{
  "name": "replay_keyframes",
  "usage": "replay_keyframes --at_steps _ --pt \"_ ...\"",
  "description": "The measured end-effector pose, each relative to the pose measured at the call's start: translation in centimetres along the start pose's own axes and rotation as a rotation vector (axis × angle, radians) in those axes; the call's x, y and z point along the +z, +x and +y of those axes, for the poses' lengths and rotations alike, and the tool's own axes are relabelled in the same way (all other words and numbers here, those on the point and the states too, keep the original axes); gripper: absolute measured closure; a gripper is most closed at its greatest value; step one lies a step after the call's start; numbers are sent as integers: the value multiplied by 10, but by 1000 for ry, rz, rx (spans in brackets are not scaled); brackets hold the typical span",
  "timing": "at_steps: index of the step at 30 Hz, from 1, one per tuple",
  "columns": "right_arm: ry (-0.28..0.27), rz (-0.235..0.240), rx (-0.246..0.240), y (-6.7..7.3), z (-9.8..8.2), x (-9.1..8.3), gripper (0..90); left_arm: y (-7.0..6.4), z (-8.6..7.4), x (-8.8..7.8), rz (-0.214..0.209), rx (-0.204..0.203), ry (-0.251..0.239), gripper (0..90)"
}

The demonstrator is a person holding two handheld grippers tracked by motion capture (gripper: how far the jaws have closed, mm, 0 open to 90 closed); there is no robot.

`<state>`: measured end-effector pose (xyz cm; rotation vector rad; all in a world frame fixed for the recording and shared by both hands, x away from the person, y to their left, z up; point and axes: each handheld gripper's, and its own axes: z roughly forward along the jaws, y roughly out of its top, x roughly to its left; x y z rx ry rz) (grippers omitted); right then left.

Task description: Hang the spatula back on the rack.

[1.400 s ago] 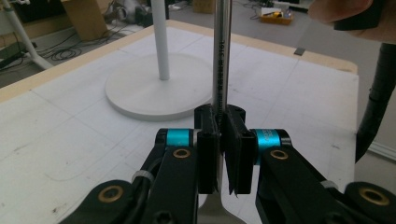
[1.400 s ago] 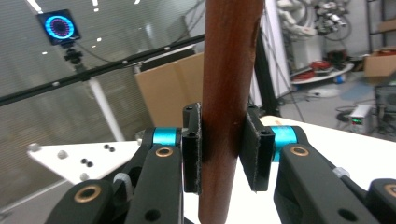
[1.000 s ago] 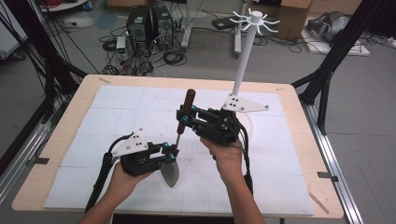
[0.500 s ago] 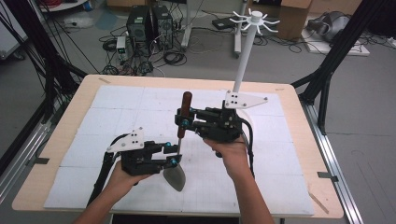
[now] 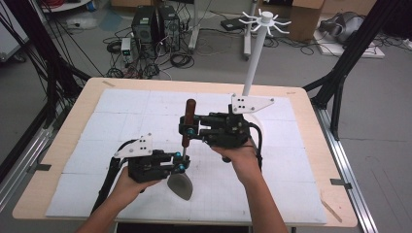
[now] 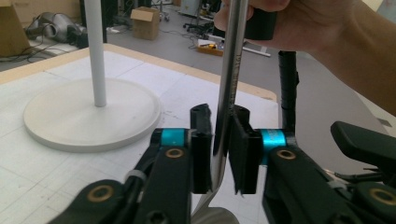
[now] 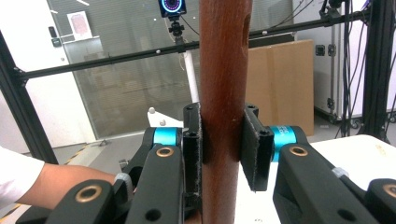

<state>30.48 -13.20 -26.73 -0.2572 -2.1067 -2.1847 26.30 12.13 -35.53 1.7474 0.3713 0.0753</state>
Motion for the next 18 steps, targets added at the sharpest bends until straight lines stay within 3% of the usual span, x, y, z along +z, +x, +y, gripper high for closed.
replay_keyframes --at_steps 4,5,6,7,8,9,10,12,14,15,17,18 --pt "4 -6 6 0 -1 0 734 -2 0 0 14 14 3 836" --pt "-9 -31 23 -1 -2 -1 724 -2 0 0 21 9 3 838" --pt "-23 -52 30 -1 -3 -1 682 -2 0 0 28 2 1 839" --pt "-41 -74 37 0 -3 -2 559 -2 1 -1 41 0 5 838" --pt "-55 -129 40 2 -3 -3 465 -2 1 -1 53 -2 8 839" --pt "-53 -178 43 4 -3 -4 433 -2 1 -1 66 -5 4 839" --pt "-53 -178 43 4 -3 -4 433 -2 2 -2 81 -7 1 839" --pt "-46 -224 27 8 -3 -3 391 -1 2 -2 107 -14 -10 839" --pt "-15 -303 5 13 -3 -1 336 0 3 -2 131 -20 -15 839" --pt "6 -373 -14 17 -4 4 304 0 3 -2 144 -21 -16 839" --pt "19 -399 -22 18 -4 6 307 0 2 -1 160 -22 -7 839" --pt "38 -417 -30 19 -5 10 360 -1 2 0 166 -21 -6 839"
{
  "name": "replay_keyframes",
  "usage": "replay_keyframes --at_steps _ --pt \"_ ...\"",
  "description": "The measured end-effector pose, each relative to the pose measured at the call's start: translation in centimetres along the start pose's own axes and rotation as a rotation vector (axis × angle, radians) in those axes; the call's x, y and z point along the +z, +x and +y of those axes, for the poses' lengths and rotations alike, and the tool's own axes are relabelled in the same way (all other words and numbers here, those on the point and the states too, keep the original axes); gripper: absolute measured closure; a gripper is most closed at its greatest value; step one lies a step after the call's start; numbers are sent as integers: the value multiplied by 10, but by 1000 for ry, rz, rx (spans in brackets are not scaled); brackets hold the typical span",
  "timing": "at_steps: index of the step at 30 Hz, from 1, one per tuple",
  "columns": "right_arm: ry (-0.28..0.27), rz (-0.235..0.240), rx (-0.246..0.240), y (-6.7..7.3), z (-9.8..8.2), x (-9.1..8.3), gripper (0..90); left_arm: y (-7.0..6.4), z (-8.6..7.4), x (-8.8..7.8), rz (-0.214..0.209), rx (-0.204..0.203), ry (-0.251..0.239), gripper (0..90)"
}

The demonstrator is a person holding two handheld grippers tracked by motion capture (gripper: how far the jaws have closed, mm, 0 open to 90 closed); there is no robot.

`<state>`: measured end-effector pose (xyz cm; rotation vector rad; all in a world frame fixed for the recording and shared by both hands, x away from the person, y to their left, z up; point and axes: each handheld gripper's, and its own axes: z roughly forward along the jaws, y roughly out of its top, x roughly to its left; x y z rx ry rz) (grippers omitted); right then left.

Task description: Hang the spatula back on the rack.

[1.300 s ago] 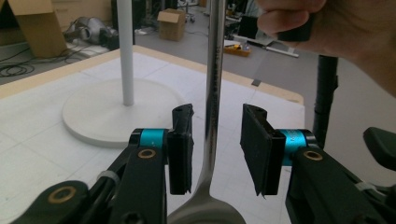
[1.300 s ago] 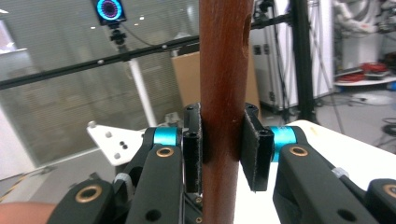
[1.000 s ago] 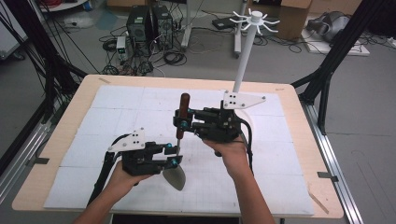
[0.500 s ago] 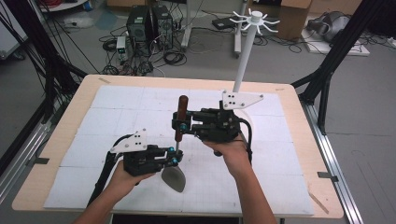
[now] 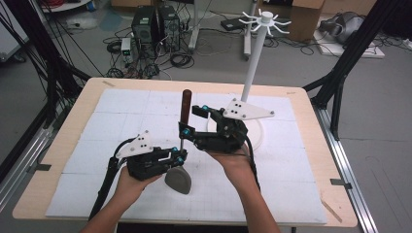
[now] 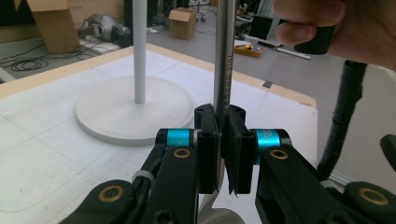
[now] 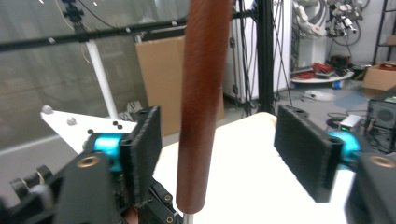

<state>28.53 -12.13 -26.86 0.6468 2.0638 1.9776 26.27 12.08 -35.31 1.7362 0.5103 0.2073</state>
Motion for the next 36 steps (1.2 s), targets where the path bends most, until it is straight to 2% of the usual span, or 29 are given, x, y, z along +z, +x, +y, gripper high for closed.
replay_keyframes --at_steps 2,4,5,7,8,9,12,14,16,19,21,23,24,25,27,28,29,32,36 --pt "3 -1 -2 1 0 1 385 0 0 1 8 6 5 839" --pt "14 3 9 3 -1 4 454 -1 0 1 11 5 4 839" --pt "16 9 28 2 -2 5 503 -1 0 1 13 4 2 838" --pt "19 17 45 1 -2 6 527 -1 0 1 13 6 4 838" --pt "21 24 63 0 -2 6 599 -1 0 1 15 8 4 839" --pt "21 24 63 0 -2 6 599 -1 -1 1 13 8 6 839" --pt "16 39 70 0 -3 5 674 -1 -1 2 13 13 9 838" --pt "2 59 94 -1 -3 4 723 -2 -1 2 16 10 3 838" --pt "1 58 114 0 -3 3 729 -2 -1 3 15 10 0 838" --pt "-4 57 106 0 -2 1 736 -2 -1 3 2 5 -8 836" --pt "-10 61 108 0 -1 0 737 -1 0 2 -23 -1 -21 825" --pt "-17 70 112 -1 1 -1 738 1 1 0 -32 -8 -33 704" --pt "-24 72 112 -3 6 -4 738 2 2 -2 -25 -6 -38 572" --pt "-24 72 112 -3 6 -4 738 4 2 -5 -24 -8 -41 572" --pt "-30 64 100 -7 16 -9 738 8 2 -11 -21 -9 -58 474" --pt "-30 64 100 -7 16 -9 738 10 2 -15 -15 -6 -70 474" --pt "-25 48 88 -11 23 -12 738 12 2 -19 -15 -8 -80 427" --pt "-22 35 77 -16 29 -15 738 19 0 -30 -19 -26 -122 390" --pt "-21 10 75 -27 40 -19 738 27 -4 -42 28 -36 -135 313"
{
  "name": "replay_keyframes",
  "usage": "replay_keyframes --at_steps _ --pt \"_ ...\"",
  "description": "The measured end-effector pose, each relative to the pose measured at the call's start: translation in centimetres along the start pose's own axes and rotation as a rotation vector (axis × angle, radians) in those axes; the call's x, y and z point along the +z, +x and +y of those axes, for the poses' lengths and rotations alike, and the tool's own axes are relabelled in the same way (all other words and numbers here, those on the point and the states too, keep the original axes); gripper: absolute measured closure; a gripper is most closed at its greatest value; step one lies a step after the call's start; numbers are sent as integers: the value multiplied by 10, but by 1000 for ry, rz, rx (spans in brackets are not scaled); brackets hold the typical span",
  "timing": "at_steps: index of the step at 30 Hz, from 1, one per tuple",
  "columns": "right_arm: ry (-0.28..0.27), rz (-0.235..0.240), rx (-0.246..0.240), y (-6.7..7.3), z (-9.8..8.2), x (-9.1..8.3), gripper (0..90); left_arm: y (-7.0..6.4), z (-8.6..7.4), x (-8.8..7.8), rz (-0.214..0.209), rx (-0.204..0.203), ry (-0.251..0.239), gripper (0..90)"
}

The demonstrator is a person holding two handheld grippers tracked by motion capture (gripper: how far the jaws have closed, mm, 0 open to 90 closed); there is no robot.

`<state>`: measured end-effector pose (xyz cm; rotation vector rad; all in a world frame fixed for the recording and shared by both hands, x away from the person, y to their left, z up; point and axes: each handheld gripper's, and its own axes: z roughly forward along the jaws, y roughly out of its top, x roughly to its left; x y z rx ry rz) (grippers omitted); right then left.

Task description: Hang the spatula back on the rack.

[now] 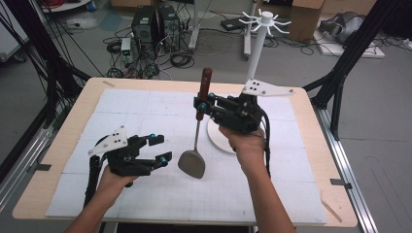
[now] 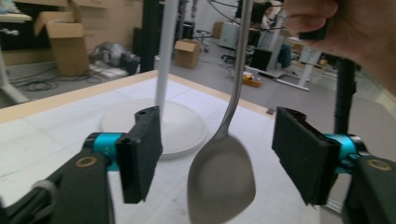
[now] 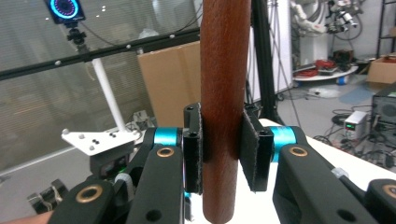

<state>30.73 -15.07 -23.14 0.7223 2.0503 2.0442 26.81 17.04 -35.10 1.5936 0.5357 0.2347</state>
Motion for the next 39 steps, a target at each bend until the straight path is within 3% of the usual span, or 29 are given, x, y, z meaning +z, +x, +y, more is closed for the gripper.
replay_keyframes --at_steps 5,14,21,28,39 --pt "6 -44 -9 -12 16 -7 737 8 -3 -13 77 6 -14 219" --pt "-11 -98 -10 -35 39 -19 737 20 -14 -31 130 8 -10 223" --pt "-35 -143 7 -53 57 -27 737 24 -18 -36 151 2 1 223" --pt "-61 -159 25 -62 65 -34 737 25 -19 -38 154 4 8 223" --pt "-45 -220 52 -78 71 -36 737 25 -19 -38 153 1 6 224"
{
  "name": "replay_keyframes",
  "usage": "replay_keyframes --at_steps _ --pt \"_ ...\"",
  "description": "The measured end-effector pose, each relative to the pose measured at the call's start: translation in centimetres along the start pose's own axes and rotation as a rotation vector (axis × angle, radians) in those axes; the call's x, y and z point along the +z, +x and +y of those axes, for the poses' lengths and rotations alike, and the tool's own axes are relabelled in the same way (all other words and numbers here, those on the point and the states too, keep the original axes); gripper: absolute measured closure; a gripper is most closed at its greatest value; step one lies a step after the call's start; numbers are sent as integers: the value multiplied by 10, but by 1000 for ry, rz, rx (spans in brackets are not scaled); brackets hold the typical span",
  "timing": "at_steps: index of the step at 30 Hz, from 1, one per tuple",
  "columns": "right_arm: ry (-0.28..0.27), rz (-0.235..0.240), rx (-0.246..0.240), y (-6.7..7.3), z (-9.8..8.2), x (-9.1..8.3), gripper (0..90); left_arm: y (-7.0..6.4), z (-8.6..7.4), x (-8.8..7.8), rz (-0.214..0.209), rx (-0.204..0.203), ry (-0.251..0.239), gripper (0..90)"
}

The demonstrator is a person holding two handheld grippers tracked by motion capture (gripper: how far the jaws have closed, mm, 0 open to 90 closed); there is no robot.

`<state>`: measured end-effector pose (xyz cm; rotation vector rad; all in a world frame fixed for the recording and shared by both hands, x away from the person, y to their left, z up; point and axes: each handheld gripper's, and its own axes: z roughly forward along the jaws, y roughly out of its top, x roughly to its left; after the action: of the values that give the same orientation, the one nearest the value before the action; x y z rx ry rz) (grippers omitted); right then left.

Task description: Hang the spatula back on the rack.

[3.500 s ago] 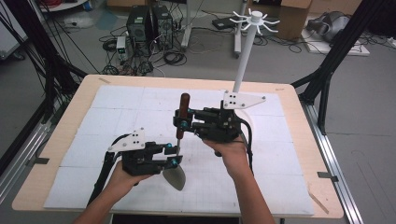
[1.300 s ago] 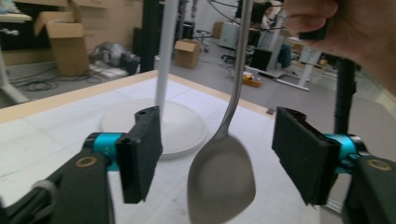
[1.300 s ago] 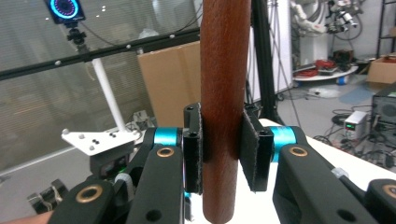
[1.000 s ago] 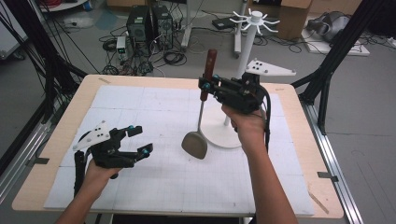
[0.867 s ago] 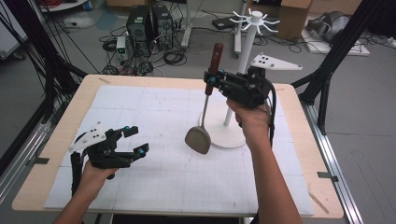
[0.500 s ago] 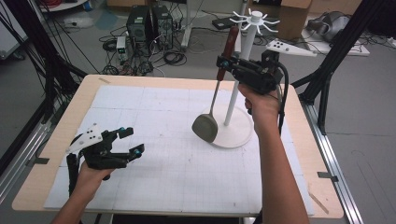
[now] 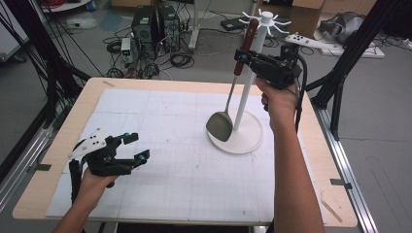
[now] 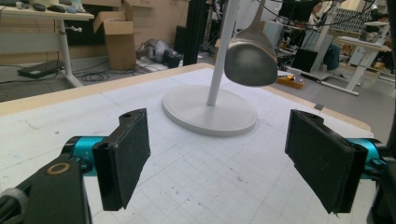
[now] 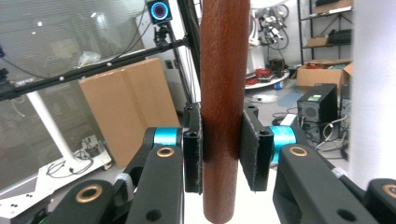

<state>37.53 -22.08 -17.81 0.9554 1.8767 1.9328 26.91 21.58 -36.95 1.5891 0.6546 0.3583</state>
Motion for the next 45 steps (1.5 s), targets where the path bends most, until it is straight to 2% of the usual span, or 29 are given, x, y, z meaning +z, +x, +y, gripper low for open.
replay_keyframes --at_steps 6,11,13,14,16,18,21,22,25,26,30,32,34,38,42,45 --pt "13 -30 12 -5 -2 1 736 0 0 1 -3 -2 4 224" --pt "3 -43 -2 -5 -5 -1 733 0 -1 1 2 3 4 224" --pt "-4 -71 -18 -2 -7 -2 719 0 -1 1 8 7 5 224" --pt "-6 -90 -38 -1 -9 -4 703 0 -1 1 9 8 6 223" --pt "-4 -144 -75 5 -13 -7 593 1 -1 1 15 12 3 223" --pt "4 -208 -124 10 -19 -13 526 3 -2 1 22 11 2 222" --pt "24 -256 -195 15 -33 -24 457 6 -4 1 28 8 2 221" --pt "34 -271 -221 17 -39 -28 435 6 -5 1 24 9 1 221" --pt "77 -281 -256 20 -62 -44 359 8 -8 1 17 12 3 221" --pt "87 -284 -262 19 -66 -47 347 9 -10 1 21 17 4 221" --pt "138 -308 -271 17 -105 -66 242 11 -14 2 21 21 -2 217" --pt "153 -312 -254 14 -128 -75 209 12 -15 2 22 15 -6 214" --pt "152 -315 -215 11 -151 -85 198 13 -18 2 28 15 -2 213" --pt "169 -342 -197 7 -191 -102 189 15 -22 1 41 16 14 212" --pt "186 -365 -207 6 -211 -113 189 16 -25 0 52 11 5 212" --pt "180 -382 -189 6 -220 -122 189 15 -28 -2 60 16 3 212"
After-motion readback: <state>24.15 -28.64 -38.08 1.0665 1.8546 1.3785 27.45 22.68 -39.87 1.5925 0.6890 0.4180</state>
